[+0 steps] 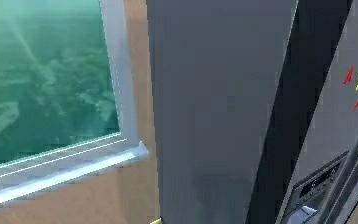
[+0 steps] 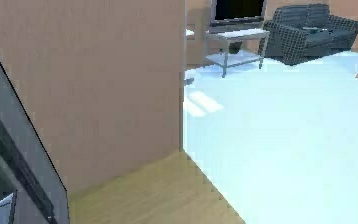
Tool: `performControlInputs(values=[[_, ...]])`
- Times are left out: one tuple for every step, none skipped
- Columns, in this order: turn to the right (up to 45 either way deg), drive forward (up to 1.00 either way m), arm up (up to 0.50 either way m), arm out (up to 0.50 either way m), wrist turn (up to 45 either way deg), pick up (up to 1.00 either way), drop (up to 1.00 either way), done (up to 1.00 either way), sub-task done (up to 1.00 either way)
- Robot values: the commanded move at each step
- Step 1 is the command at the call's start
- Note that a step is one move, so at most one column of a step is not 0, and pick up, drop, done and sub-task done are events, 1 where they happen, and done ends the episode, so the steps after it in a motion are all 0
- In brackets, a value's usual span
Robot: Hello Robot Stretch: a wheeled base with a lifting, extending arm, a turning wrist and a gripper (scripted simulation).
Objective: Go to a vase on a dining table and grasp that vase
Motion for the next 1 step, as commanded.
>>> performControlInputs(values=[[45.0,0.00,0.00,0.00,0.0,0.00,0.00,0.00,0.00]])
